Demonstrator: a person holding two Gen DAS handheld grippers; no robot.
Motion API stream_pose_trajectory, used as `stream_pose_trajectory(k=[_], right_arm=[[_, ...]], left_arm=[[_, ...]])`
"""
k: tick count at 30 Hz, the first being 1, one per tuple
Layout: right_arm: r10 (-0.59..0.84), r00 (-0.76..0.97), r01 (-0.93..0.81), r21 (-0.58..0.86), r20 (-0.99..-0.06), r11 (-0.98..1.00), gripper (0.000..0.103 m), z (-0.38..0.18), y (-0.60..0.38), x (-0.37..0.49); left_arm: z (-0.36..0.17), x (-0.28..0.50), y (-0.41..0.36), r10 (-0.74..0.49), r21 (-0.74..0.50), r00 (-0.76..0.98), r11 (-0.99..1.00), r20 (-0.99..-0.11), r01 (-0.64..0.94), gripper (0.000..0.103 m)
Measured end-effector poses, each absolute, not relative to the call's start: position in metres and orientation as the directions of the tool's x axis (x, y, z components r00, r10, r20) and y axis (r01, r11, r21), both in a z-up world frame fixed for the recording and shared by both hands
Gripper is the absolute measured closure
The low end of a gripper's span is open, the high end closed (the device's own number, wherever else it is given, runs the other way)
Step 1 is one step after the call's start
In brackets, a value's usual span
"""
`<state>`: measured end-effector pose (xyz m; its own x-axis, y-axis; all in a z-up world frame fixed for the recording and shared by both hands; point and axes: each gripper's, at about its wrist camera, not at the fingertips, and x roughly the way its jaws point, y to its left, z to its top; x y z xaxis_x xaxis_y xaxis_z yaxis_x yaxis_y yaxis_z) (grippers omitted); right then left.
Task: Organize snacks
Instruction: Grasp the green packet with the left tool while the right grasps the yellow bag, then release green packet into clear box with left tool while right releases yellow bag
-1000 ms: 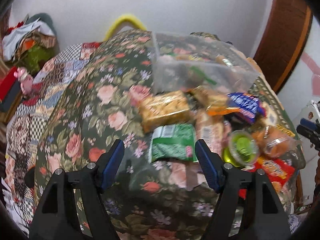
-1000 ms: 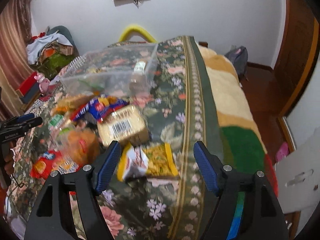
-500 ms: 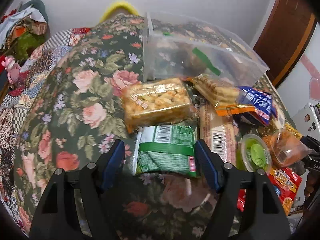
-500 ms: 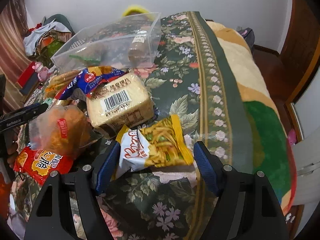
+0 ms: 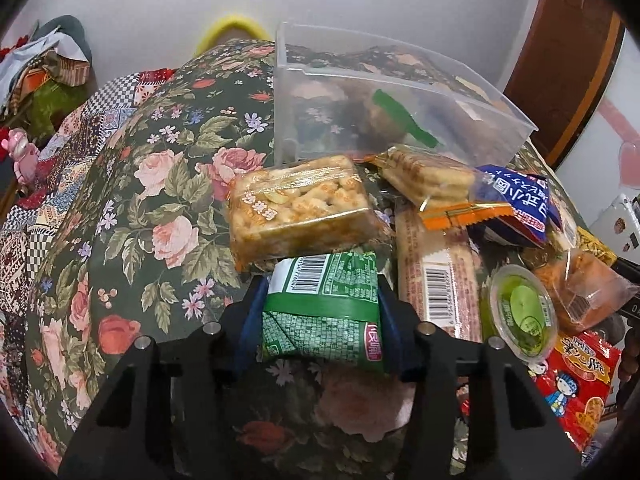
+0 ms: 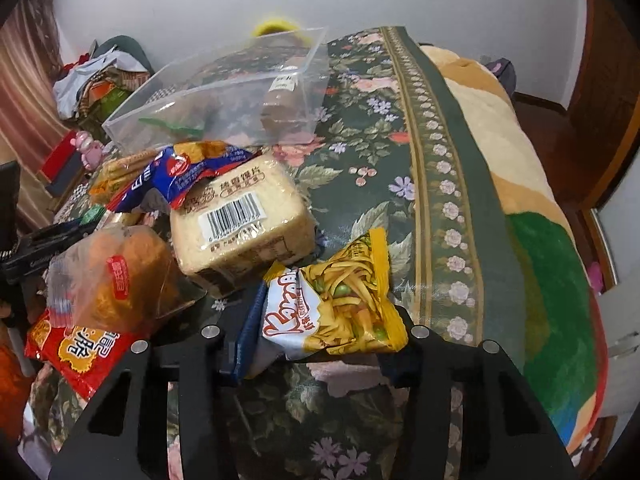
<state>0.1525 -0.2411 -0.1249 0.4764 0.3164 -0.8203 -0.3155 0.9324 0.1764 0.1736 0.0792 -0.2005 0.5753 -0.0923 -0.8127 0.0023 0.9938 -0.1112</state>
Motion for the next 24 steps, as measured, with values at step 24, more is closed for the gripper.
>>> stream_pose_trajectory(k=[24], right_arm=[[0.345, 0.613, -0.344, 0.152, -0.711, 0.926, 0.061, -0.06, -0.235, 0.18]], left_arm=[[-0.109, 0.171, 0.074, -0.114, -0.114, 0.724, 0.992, -0.68, 0.049, 0.056]])
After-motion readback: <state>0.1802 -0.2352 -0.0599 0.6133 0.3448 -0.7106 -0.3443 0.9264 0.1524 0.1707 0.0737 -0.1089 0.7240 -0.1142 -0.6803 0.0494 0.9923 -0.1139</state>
